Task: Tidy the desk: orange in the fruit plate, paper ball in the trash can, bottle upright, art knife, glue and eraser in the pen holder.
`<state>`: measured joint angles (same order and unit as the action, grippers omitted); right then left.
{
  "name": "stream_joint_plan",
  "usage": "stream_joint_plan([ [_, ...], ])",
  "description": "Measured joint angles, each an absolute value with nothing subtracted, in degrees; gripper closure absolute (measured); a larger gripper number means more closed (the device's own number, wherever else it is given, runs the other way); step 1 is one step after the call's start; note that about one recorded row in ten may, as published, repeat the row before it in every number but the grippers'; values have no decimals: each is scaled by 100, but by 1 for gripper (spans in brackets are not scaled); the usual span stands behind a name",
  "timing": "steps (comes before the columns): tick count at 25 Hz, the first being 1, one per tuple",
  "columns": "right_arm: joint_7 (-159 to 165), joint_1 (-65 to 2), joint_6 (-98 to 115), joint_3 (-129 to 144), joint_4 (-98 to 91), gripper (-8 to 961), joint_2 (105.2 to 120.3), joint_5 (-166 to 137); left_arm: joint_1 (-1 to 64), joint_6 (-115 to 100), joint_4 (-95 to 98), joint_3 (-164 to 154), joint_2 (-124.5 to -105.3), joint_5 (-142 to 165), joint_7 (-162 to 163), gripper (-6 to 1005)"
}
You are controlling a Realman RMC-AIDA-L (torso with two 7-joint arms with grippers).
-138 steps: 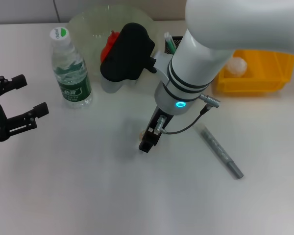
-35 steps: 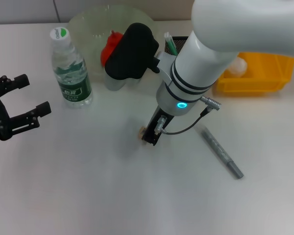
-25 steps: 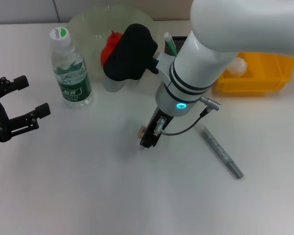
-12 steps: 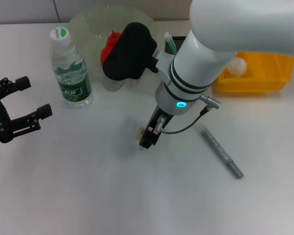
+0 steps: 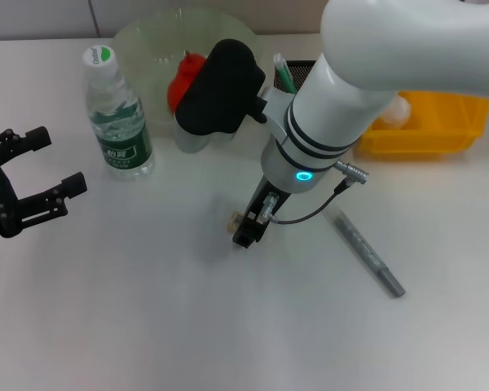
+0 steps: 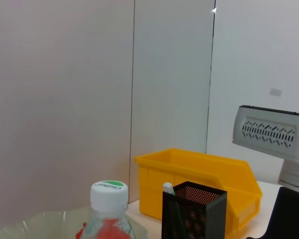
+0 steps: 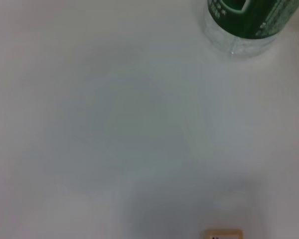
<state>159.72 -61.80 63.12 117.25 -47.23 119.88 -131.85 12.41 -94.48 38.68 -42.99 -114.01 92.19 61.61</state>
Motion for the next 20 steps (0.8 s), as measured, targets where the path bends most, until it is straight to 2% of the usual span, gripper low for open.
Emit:
stream_joint_plan([
  [12,15962,-6130,6243,11759,-4708,439,11988,-13179,1268,-9449,3867,-4291,-11408,9220,6162,138],
  [18,15958,-6111,6240,11760,-4745,475,11988,-13176,1266,-9449,3867,-4291,-11408,9220,6168,139],
  [20,15956,-6107,6240,11760,-4757,559,11988,-13175,1266,-9448,3867,-4289,-11408,9220,6168,139],
])
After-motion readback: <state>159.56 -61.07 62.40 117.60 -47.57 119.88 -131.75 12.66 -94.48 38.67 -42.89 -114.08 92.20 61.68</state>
